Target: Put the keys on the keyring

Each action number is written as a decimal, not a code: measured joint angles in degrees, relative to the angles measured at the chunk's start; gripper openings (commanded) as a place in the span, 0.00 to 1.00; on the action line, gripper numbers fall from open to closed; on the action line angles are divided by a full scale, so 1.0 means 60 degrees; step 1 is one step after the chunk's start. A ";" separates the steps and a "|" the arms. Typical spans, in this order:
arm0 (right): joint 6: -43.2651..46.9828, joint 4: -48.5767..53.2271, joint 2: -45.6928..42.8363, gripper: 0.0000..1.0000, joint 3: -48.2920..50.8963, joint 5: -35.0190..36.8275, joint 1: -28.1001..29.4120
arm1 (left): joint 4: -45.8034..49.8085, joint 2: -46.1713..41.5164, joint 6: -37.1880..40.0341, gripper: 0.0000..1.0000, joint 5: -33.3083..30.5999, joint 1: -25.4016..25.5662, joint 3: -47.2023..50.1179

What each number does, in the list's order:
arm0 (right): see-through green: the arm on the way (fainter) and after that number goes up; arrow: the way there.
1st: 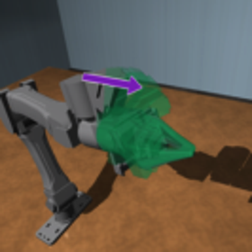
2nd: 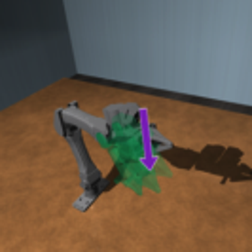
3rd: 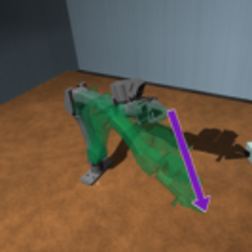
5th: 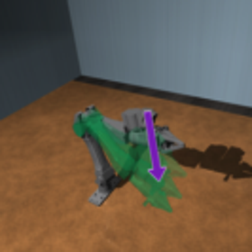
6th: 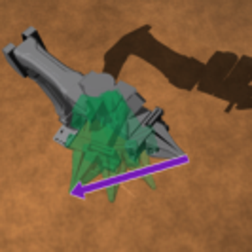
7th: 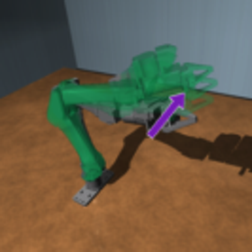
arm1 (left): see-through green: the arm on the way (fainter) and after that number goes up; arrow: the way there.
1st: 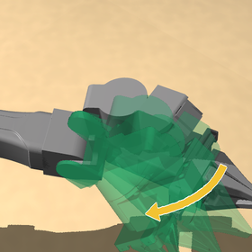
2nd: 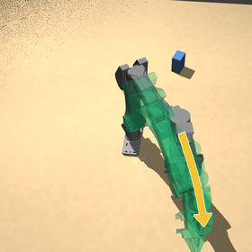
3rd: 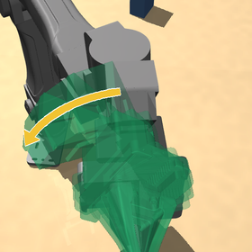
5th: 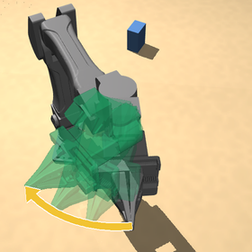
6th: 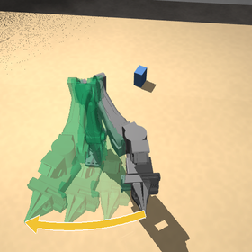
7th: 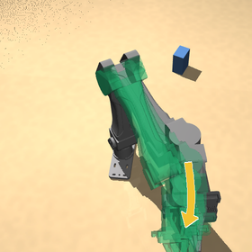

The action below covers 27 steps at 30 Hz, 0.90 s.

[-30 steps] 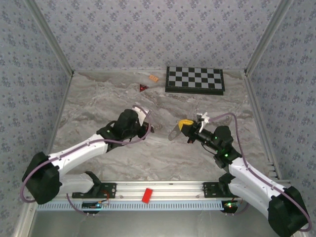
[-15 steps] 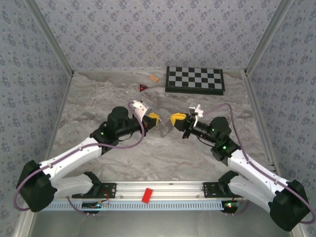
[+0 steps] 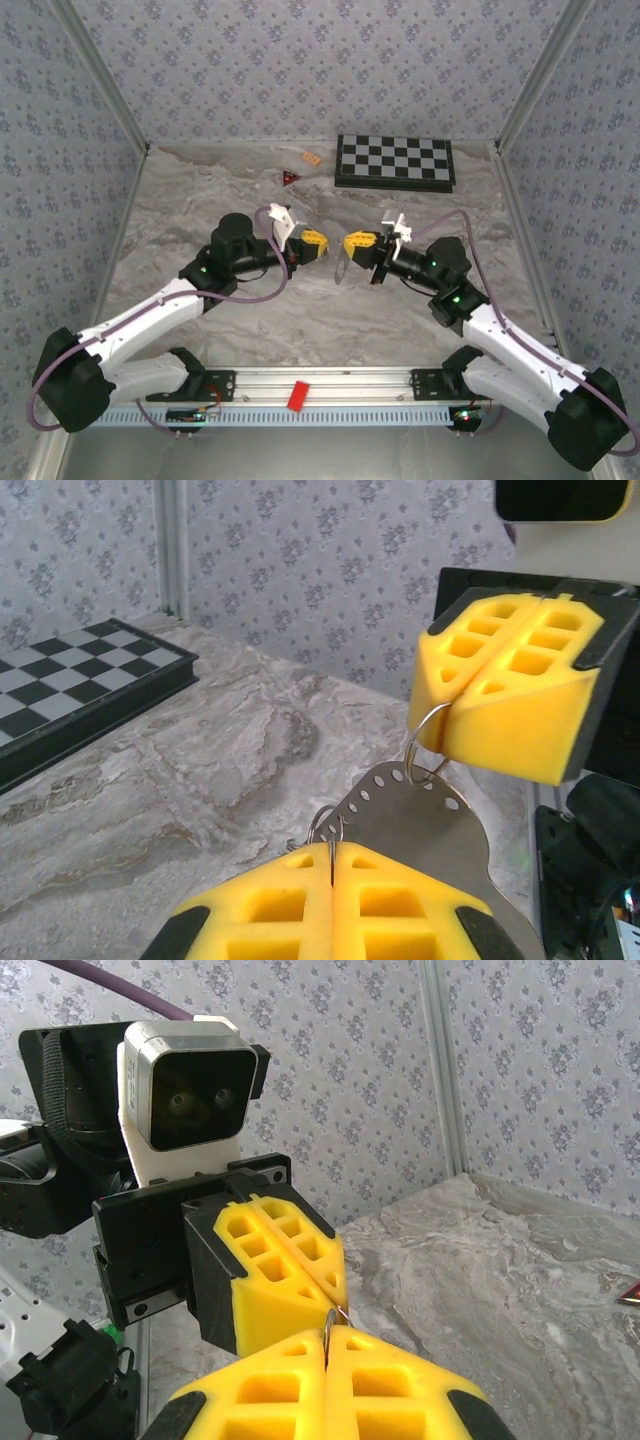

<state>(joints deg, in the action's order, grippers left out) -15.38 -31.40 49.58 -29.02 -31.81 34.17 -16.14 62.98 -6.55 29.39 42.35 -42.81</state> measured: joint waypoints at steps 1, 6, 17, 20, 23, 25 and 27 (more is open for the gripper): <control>0.0015 0.0000 -0.0011 0.00 0.0000 -0.0029 0.0000 | -0.0004 -0.0007 0.0018 0.00 0.0095 -0.0025 0.0000; 0.0076 -0.0004 -0.0015 0.00 0.0073 -0.0211 0.0000 | -0.0004 -0.0007 0.0084 0.00 0.0521 -0.0142 0.0000; 0.0080 -0.0015 0.0102 0.00 0.0182 -0.0430 0.0069 | -0.0069 0.0011 0.0080 0.00 0.0954 -0.0182 -0.0044; 0.0084 -0.0018 0.0160 0.00 0.0189 -0.0430 0.0127 | -0.0069 0.0022 0.0076 0.00 0.1005 -0.0182 -0.0106; 0.0142 -0.0018 0.0189 0.00 0.0189 -0.0426 0.0164 | -0.0069 0.0022 0.0047 0.00 0.1053 -0.0182 -0.0127; 0.0149 -0.0022 0.0204 0.00 0.0189 -0.0430 0.0189 | -0.0069 0.0029 0.0047 0.00 0.1075 -0.0182 -0.0127; 0.0157 -0.0036 0.0222 0.00 0.0189 -0.0426 0.0215 | -0.0066 0.0036 0.0044 0.00 0.1111 -0.0182 -0.0131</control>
<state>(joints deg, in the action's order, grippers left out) -14.44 -31.62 50.92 -27.88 -34.37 35.46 -16.53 63.20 -6.28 36.05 41.25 -43.59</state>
